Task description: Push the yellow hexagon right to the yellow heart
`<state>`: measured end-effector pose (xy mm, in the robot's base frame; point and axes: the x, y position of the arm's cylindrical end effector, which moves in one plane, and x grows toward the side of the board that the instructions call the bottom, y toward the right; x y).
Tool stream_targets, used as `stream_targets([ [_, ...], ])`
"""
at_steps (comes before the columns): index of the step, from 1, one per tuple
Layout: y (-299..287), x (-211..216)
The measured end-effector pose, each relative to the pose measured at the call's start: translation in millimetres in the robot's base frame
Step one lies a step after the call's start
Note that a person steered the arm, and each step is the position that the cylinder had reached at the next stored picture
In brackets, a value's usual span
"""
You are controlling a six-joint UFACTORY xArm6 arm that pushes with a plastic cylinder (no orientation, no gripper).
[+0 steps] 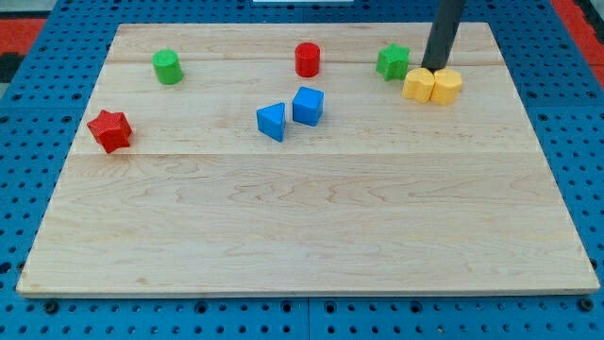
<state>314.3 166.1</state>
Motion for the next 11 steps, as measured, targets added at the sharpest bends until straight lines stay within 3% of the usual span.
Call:
stream_targets([
  [2, -15.6, 18.6],
  [3, -0.2, 3.7],
  [5, 96.1, 3.9],
  [6, 109.9, 30.4],
  [10, 18.5, 65.2],
  [11, -54.5, 79.0],
])
